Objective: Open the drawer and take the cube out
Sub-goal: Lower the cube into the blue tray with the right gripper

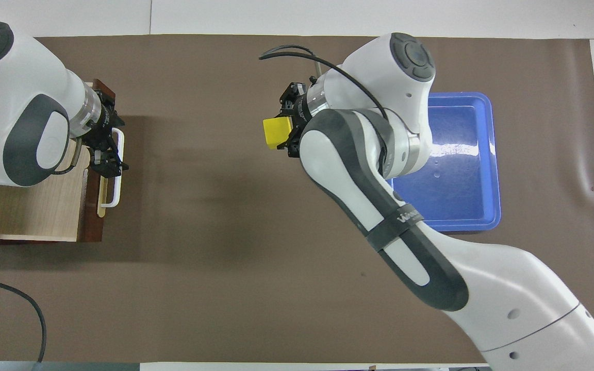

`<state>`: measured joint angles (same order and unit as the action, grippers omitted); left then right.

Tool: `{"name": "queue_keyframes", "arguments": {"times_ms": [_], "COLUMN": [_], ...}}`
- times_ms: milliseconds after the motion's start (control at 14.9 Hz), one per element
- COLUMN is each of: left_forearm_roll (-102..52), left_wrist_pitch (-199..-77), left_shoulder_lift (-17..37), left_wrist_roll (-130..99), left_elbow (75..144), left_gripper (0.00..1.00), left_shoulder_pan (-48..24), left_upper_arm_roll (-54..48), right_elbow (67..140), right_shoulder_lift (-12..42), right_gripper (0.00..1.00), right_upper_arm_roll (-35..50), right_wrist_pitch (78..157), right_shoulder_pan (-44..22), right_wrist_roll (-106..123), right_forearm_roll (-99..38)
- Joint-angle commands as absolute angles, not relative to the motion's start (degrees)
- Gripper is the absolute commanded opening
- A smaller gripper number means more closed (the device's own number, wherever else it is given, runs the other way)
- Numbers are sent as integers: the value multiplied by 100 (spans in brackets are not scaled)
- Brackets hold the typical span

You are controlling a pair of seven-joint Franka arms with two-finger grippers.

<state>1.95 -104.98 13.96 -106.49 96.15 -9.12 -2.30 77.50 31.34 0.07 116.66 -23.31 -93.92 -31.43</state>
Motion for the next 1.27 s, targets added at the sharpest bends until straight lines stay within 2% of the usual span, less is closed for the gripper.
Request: {"name": "queue_keyframes", "arguments": {"times_ms": [0, 134, 468, 602, 803, 1204], "left_forearm_roll": [456, 475, 571, 580, 589, 598], "left_wrist_pitch": [-10704, -10828, -10959, -11021, -11153, -11557], "left_shoulder_lift": [1081, 1055, 1081, 1099, 1116, 1099], "left_wrist_roll": [-10406, -10231, -9748, -9555, -9194, -8263], "left_elbow": [10168, 10239, 10204, 10187, 10169, 10292], "left_gripper": [100, 100, 100, 100, 100, 100], "left_shoulder_pan": [-836, -704, -256, -80, 236, 983], "left_upper_arm_roll": [-272, -272, -272, -272, -272, -281], "right_elbow": [8130, 8182, 8955, 9515, 10308, 10932], "right_shoulder_lift": [2751, 2742, 2707, 2515, 2259, 2057], "right_gripper": [0, 0, 0, 0, 0, 0], "right_upper_arm_roll": [97, 114, 97, 79, 79, 88], "right_wrist_pitch": [11208, 11048, 11391, 11556, 11865, 11900], "right_shoulder_pan": [-1620, -1118, -344, -28, 192, 641], "right_wrist_roll": [-8651, -8150, -7498, -7384, -6638, -6082], "right_forearm_roll": [-3208, -3365, -4034, -4034, -4034, -4043]}}
